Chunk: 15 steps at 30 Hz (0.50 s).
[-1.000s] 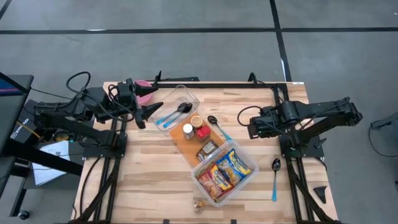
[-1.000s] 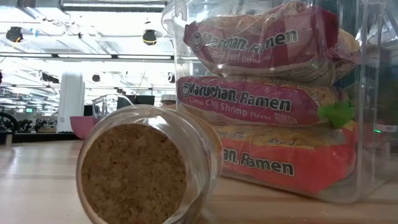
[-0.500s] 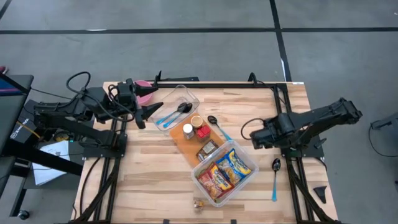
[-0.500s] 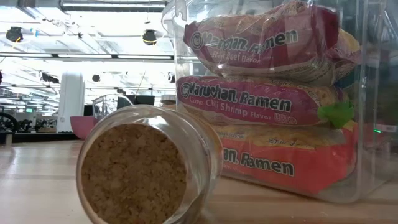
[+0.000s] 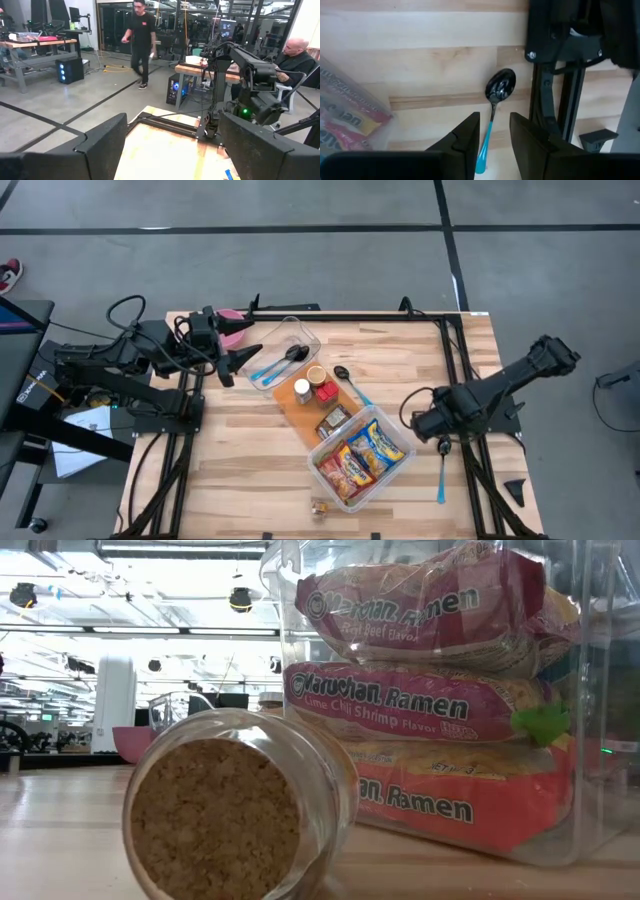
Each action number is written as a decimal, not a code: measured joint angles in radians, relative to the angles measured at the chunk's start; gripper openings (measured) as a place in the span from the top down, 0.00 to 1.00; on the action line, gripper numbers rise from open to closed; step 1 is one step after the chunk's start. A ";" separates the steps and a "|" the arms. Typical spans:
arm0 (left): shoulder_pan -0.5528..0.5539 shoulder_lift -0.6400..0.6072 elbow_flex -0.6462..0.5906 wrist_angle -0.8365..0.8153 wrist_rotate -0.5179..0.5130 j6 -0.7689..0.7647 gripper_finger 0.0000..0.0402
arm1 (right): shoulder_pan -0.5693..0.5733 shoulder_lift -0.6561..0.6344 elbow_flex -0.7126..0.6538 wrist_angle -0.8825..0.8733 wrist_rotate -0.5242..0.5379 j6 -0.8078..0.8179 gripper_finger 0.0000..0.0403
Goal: Pick & Place Food Item
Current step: Put the blue spoon into the top transparent bin
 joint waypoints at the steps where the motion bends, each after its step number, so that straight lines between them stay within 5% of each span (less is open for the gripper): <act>1: 0.000 0.000 0.000 0.000 0.000 0.000 0.23 | 0.013 0.000 0.000 0.001 0.000 0.016 0.75; 15: 0.000 0.000 0.000 0.000 0.000 -0.003 0.23 | 0.103 -0.002 -0.006 0.002 -0.026 0.123 0.75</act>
